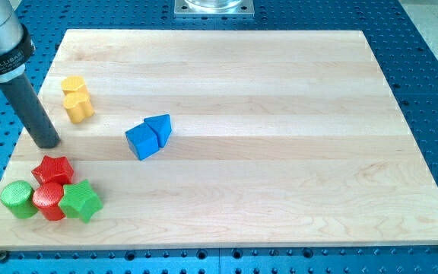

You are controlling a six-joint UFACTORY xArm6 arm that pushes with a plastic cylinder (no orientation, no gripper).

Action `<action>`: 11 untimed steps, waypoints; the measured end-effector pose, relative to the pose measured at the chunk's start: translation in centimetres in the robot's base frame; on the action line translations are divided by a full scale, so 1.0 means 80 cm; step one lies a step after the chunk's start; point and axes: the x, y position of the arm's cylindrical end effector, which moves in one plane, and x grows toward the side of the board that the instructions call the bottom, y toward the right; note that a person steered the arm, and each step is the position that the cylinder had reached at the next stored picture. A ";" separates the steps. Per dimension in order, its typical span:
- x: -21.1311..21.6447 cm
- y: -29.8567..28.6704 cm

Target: Place the blue blocks at the center of the board

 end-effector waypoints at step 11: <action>0.005 0.246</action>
